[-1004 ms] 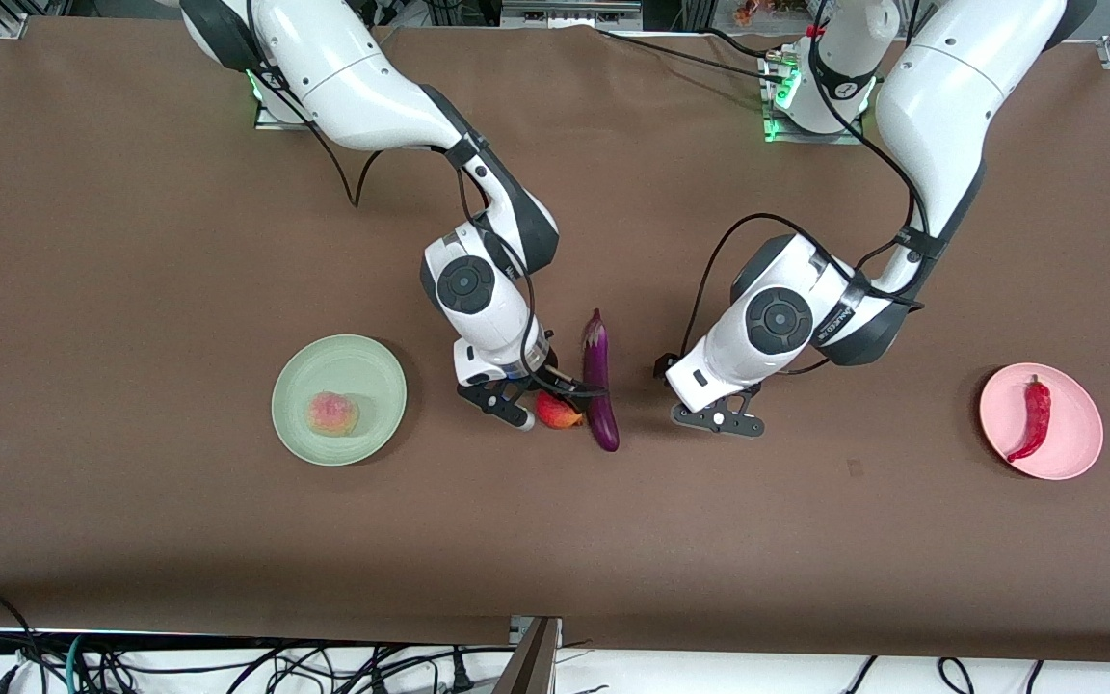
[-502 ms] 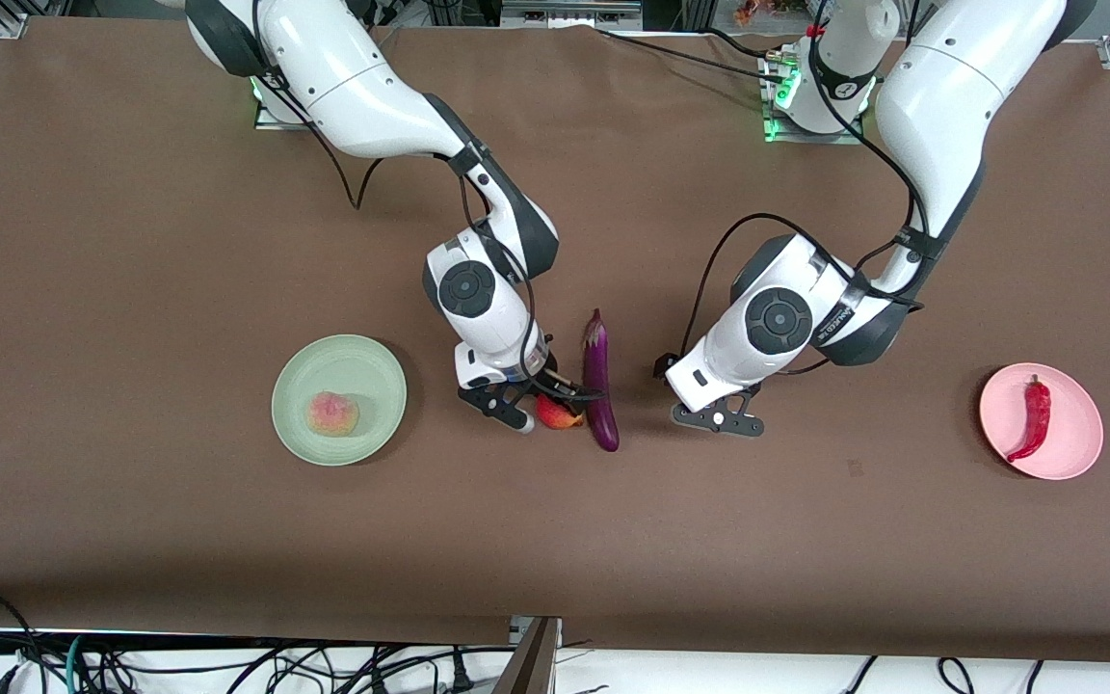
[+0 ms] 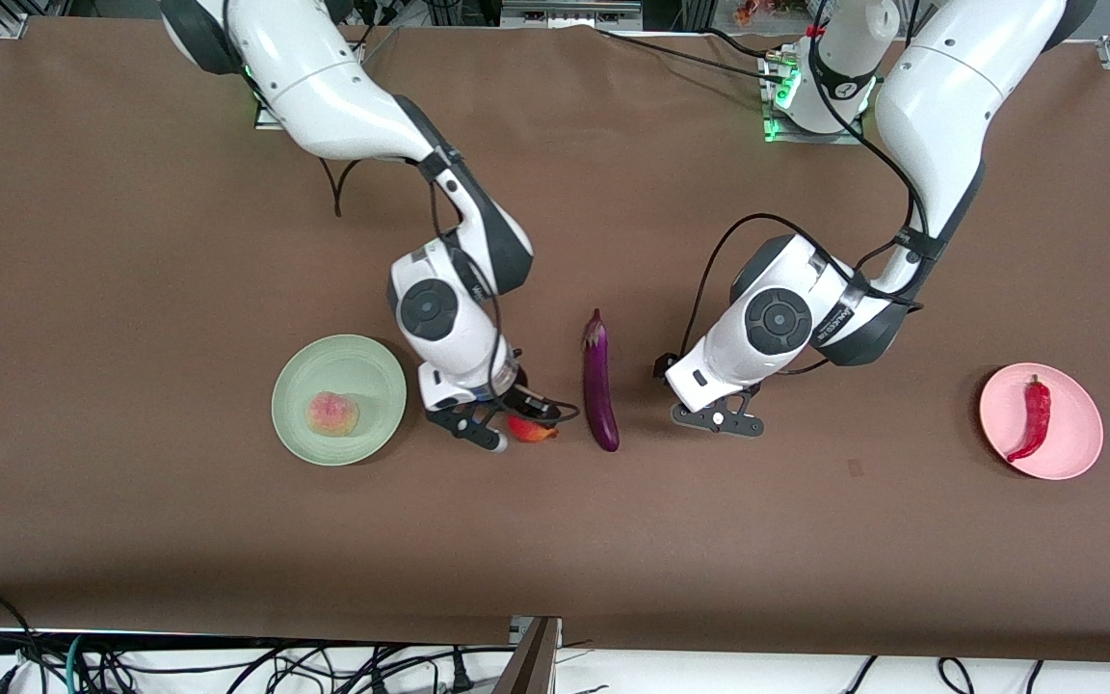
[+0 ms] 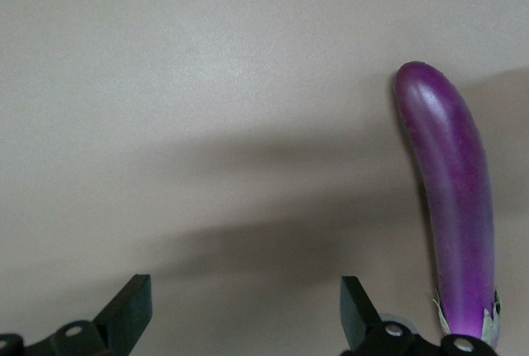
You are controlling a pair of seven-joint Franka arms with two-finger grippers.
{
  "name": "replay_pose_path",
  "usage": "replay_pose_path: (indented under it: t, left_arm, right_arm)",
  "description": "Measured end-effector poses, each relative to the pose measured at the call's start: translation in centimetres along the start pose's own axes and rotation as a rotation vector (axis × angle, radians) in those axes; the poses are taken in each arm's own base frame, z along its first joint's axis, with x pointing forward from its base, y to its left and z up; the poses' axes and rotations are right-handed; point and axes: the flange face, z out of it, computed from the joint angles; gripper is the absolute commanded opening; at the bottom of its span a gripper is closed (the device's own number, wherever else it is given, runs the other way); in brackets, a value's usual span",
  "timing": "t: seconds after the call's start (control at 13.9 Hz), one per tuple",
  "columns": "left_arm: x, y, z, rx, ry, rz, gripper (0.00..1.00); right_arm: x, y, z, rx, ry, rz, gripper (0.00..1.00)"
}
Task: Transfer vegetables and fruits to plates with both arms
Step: 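Lower the apple onto the green plate while the left gripper grasps the eggplant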
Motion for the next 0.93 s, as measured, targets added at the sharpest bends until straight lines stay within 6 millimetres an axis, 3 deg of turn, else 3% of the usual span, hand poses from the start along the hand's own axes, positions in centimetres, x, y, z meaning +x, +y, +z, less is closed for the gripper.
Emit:
replay_pose_path:
  t: [0.22, 0.43, 0.57, 0.72, 0.86, 0.93]
  left_arm:
    - [-0.3, 1.9, -0.2, -0.017, 0.021, -0.055, 1.0]
    - [-0.4, 5.3, 0.6, -0.084, 0.08, -0.18, 1.0]
    - [-0.5, 7.9, 2.4, -0.155, 0.112, -0.277, 1.0]
    - [-0.9, 9.6, 4.6, -0.201, 0.115, -0.33, 1.0]
    - [-1.3, 10.1, 6.3, -0.212, 0.094, -0.376, 1.0]
    - [-1.4, 10.2, 6.8, -0.213, 0.088, -0.391, 0.94]
  right_arm:
    - [5.9, 4.9, -5.2, -0.068, -0.082, -0.183, 0.3]
    - [11.8, 11.9, -8.8, -0.082, -0.176, -0.337, 0.32]
    - [13.9, 15.9, -8.7, -0.091, -0.208, -0.39, 0.38]
    - [14.5, 18.3, -7.5, -0.105, -0.235, -0.389, 0.44]
    - [14.1, 18.8, -6.5, -0.103, -0.258, -0.377, 0.51]
    - [13.8, 18.8, -6.1, -0.088, -0.271, -0.365, 0.51]
